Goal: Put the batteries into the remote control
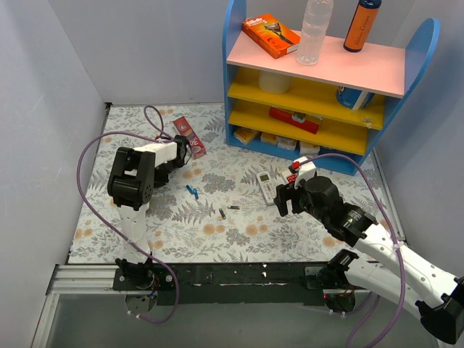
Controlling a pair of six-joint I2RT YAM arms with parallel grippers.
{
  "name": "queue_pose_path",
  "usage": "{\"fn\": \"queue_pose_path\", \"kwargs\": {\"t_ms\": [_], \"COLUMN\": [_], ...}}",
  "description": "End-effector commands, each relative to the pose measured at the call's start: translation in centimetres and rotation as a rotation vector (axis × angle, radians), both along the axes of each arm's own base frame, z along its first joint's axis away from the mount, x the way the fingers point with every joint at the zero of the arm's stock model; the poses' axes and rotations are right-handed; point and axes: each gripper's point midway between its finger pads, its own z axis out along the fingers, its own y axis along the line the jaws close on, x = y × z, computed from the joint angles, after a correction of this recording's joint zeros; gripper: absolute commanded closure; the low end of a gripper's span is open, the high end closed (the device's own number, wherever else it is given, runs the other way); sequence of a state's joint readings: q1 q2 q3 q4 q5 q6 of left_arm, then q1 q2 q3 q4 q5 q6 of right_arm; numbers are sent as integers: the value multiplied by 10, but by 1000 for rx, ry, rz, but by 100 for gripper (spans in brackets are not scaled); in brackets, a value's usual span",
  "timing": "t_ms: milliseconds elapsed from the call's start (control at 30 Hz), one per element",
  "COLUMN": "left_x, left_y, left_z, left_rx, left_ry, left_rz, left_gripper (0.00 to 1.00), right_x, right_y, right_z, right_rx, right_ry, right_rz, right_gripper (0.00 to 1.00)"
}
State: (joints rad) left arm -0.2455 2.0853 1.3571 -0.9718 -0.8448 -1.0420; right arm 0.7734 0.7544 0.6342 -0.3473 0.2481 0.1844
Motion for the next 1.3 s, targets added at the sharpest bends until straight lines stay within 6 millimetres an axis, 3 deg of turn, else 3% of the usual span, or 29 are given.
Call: {"fn": "queue_pose_path", "kwargs": {"t_ms": [0, 67, 200, 433, 500, 700, 833, 900, 967, 1033, 1067, 1133, 1167, 1200, 1267], "left_x": [7, 7, 11, 17, 23, 29, 30, 26, 22, 5, 3, -11, -17, -24, -34], "left_y": [-10, -13, -19, -39, -49, -66, -94, -120, -145, -154, -157, -161, -160, -162, -160], "left_z": [-10, -11, -1, 29, 46, 88, 119, 127, 161, 179, 189, 189, 210, 215, 219], "left_rx": [-43, -70, -115, -264, -337, -474, -665, -825, -983, -1060, -1084, -1128, -1142, -1158, -1155], "left_ry": [-45, -51, -94, -218, -284, -429, -544, -582, -687, -752, -796, -819, -898, -921, -955], "left_rz": [7, 11, 7, -6, -20, -64, -128, -189, -304, -376, -415, -451, -500, -525, -550], "left_gripper": [66, 58, 33, 8, 3, 2, 2, 2, 2, 2, 2, 2, 2, 2, 2], "right_x": [3, 3, 4, -1, -2, 0, -5, -4, 3, 14, 17, 30, 33, 40, 49], "right_y": [-3, -4, -4, 4, 6, 15, 23, 22, 22, 21, 20, 20, 17, 19, 23], "right_z": [3, 3, 6, 17, 24, 52, 79, 76, 68, 51, 53, 38, 31, 36, 17], "right_rx": [18, 25, 50, 94, 113, 205, 321, 306, 242, 155, 129, 48, 10, 10, -44], "right_ry": [-16, -11, -8, 4, 5, -55, -164, -161, -117, -58, -42, 2, 25, 27, 85], "right_rz": [-33, -45, -68, -34, -31, -7, 61, 57, 30, -15, -29, -73, -90, -102, -114], "right_gripper": [10, 9, 3, 2, 2, 2, 2, 2, 2, 2, 2, 2, 3, 3, 3]}}
